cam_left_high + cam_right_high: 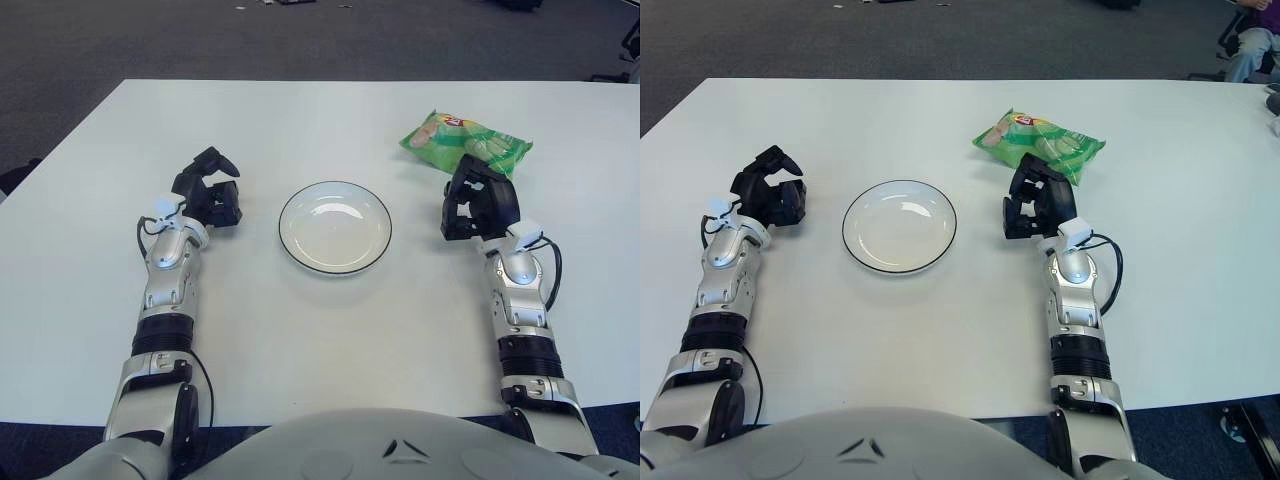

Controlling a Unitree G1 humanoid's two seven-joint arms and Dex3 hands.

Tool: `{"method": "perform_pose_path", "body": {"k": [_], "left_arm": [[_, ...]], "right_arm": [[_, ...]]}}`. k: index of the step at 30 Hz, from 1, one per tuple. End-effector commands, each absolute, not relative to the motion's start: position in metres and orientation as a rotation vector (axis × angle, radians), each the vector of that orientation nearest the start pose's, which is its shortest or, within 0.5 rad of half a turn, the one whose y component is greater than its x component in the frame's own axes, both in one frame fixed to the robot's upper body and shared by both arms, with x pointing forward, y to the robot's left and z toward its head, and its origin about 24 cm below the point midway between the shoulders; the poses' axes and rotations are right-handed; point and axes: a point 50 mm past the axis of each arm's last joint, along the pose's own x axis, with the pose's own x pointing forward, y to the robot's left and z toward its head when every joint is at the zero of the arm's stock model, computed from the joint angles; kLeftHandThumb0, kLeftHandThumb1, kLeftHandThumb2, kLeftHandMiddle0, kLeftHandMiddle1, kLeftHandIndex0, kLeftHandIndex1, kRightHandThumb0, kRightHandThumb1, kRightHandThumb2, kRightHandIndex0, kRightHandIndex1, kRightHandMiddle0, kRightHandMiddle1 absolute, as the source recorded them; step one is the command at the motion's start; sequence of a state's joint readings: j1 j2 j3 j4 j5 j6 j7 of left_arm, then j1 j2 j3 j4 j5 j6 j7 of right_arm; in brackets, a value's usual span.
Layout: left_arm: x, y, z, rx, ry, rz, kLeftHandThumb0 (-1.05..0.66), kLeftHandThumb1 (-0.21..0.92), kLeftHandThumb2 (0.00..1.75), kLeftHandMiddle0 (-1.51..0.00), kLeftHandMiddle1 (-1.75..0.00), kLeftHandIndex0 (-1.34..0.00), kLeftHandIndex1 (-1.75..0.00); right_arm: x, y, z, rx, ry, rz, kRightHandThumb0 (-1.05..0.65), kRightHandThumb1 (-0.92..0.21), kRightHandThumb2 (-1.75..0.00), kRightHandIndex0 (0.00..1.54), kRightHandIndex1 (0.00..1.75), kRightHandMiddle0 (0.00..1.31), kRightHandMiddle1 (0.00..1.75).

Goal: Put the snack into the plate.

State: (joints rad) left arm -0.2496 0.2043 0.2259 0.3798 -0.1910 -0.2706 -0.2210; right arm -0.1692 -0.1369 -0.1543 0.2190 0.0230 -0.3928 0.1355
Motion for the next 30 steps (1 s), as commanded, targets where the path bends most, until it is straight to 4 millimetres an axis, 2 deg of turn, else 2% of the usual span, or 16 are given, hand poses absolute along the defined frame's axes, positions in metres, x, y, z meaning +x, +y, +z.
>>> {"method": "perform_pose_path", "body": {"k": [1,12,30], "left_arm": [[0.2595,0.2249,0.0048,-0.061,0.014,0.053,-0.52,0.23,1.43,-1.32,-1.75,-0.69,-1.75],[0.2593,0.2249,0.0047,-0.063,0.019,0.057,-0.52,0.23,1.43,-1.33,-1.75,-0.69,-1.75],[0.2603,0.2233,0.0039,-0.084,0.024,0.057,-0.52,0.23,1.43,-1.32,-1.75,-0.69,-1.75]], "right_arm": [[0.2491,-0.2019,0.0184,-0.102,-0.121,-0.006,-0.53,-0.18,-1.48,1.18,1.75,0.72,1.75],[0.2492,-0.202,0.0159,-0.095,-0.128,0.0,-0.52,-0.22,-1.43,1.2,1.75,0.69,1.75],[0.2501,-0.2044,0.0151,-0.11,-0.141,0.0,-0.52,-0.21,-1.45,1.22,1.75,0.7,1.75]]}}
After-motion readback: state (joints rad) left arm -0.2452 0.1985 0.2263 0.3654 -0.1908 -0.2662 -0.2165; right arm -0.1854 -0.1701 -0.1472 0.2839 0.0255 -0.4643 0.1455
